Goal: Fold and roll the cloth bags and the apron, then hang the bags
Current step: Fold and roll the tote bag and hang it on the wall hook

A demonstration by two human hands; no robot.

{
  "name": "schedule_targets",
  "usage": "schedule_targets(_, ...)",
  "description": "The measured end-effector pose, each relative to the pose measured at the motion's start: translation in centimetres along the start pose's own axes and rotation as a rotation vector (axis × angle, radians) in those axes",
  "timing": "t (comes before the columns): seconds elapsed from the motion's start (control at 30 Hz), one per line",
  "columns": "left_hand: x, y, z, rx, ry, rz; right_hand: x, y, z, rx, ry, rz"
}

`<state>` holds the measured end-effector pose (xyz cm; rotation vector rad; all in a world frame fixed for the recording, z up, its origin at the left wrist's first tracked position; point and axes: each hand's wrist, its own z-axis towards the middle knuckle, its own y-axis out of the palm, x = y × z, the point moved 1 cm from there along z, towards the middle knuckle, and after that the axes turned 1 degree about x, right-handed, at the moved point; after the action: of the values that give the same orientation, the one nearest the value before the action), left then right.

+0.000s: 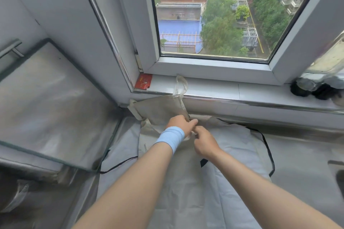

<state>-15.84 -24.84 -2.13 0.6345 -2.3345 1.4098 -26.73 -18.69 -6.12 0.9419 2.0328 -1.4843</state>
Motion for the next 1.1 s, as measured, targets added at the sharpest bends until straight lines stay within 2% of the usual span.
schedule_targets(0.1,0.6,0.1,0.6,0.012,-0.068,0.030,0.2,0.1,0.0,0.062,0.002,0.160)
schedule_targets(0.2,0.9,0.1,1.6,0.068,-0.057,-0.055,1.1,0.1,0.1,0.129,0.080,0.248)
schedule_targets(0.33,0.5,-0.9,2.6,0.113,-0.012,-0.269,2.1,0.2,0.7,0.030,0.176,0.288)
schedule_targets(0.47,-0.3,-3.1,3.5,0.210,-0.022,-0.395,1.8,0.4,0.9,0.019,0.187,0.228)
schedule_targets(0.57,-0.6,-3.6,3.3,0.156,0.015,-0.526,2.0,0.3,1.2,0.022,0.188,0.179)
schedule_targets(0.63,-0.9,-3.4,2.6,0.184,0.055,-0.513,1.7,0.1,1.2,0.083,0.180,0.142)
schedule_targets(0.73,-2.8,-2.8,0.5,0.305,0.088,-0.448,1.1,0.3,0.4,0.383,0.100,-0.031)
schedule_targets(0.8,-5.6,-2.4,-0.8,0.331,0.013,-0.401,0.0,1.2,-0.3,0.507,-0.119,-0.204)
schedule_targets(0.83,-7.0,-2.2,-1.2,0.339,-0.042,-0.364,-0.5,1.7,-0.4,0.479,-0.235,-0.285)
schedule_targets(0.9,-10.5,-2.6,-2.0,0.354,-0.161,-0.294,-1.8,3.4,-0.4,0.272,-0.371,-0.467)
schedule_targets(0.97,-12.7,-3.2,-2.2,0.314,-0.257,-0.231,-2.6,4.4,0.1,0.041,-0.313,-0.656)
schedule_targets(1.0,-13.7,-3.6,-2.3,0.274,-0.290,-0.200,-3.2,4.8,0.4,-0.008,-0.265,-0.747)
schedule_targets(1.1,-15.8,-4.7,-2.3,0.158,-0.341,-0.176,-6.3,5.5,1.9,0.148,-0.262,-0.790)
